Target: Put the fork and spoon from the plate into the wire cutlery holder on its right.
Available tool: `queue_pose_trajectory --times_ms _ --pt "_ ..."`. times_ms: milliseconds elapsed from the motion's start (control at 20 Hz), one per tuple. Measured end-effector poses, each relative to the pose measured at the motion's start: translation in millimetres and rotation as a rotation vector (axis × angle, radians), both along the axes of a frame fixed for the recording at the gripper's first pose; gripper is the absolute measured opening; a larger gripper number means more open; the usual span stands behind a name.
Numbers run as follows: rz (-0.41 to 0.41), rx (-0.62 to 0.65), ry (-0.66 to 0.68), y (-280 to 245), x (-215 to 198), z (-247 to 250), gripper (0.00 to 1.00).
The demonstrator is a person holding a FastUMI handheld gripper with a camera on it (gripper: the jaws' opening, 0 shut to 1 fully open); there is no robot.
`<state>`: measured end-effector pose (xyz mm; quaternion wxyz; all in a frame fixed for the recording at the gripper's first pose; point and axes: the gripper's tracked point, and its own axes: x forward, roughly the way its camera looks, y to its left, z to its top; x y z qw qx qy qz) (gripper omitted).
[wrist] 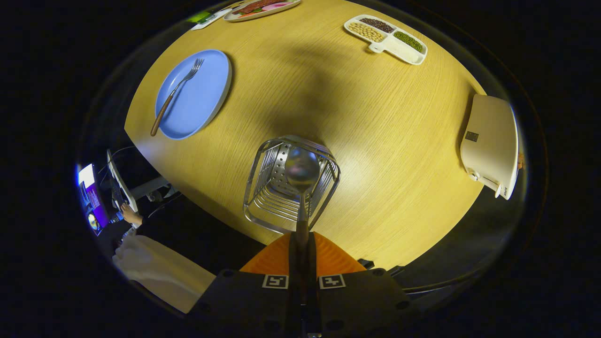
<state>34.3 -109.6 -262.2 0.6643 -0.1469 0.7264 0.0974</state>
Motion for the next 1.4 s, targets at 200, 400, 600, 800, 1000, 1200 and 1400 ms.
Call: queue_pose_trajectory --times_ms 200,400,600,800,1000,1200,1400 --pt "0.005 -0.006 0.018 1 2 2 0.14" --pt "-0.026 0.059 -0.031 17 7 10 0.41" --pt "-0.054 0.147 -0.1 37 4 30 0.84" --pt "-0.063 0.198 -0.273 58 14 53 1.0" --pt "-0.04 0.248 -0.483 90 24 78 1.0" --pt "-0.029 0.329 -0.613 139 25 91 1.0" --pt "0.01 0.354 -0.702 176 27 86 1.0"
